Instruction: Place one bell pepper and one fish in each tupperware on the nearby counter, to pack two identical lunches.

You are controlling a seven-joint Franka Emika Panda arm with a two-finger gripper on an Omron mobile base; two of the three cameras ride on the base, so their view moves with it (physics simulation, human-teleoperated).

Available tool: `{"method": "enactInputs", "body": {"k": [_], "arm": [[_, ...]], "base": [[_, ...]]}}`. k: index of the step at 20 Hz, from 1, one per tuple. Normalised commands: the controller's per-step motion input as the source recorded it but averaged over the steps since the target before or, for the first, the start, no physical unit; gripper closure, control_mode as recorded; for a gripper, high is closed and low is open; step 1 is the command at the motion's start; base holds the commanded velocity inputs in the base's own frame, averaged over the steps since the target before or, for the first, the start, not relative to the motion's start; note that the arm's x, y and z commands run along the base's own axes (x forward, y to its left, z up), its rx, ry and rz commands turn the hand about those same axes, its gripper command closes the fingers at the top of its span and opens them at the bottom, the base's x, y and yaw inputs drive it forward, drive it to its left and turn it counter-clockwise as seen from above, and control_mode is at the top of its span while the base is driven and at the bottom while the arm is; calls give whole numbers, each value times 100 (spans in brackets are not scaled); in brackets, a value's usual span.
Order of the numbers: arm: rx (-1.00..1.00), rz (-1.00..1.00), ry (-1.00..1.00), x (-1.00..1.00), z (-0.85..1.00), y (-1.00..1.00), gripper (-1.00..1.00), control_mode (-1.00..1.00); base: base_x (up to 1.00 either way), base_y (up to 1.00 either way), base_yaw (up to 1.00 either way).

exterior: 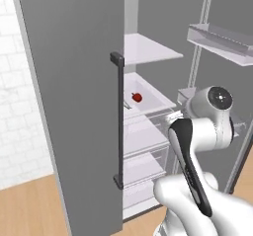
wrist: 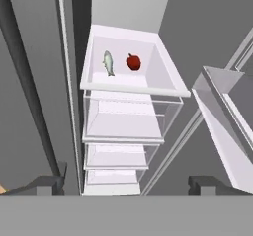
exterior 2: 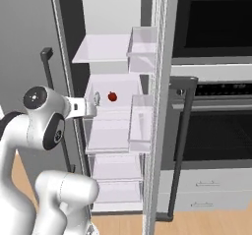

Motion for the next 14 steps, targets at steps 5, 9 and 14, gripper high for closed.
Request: {"method": "enactInputs", "body": {"k": [5, 9, 14], "arm": [[0, 0, 0, 0, 0, 0, -100, 100], [0, 0, 0, 0, 0, 0, -100, 100], [0, 0, 0, 0, 0, 0, -100, 100]], "base": [[36, -26, 1], [42, -9, 0], [61, -7, 0]]}}
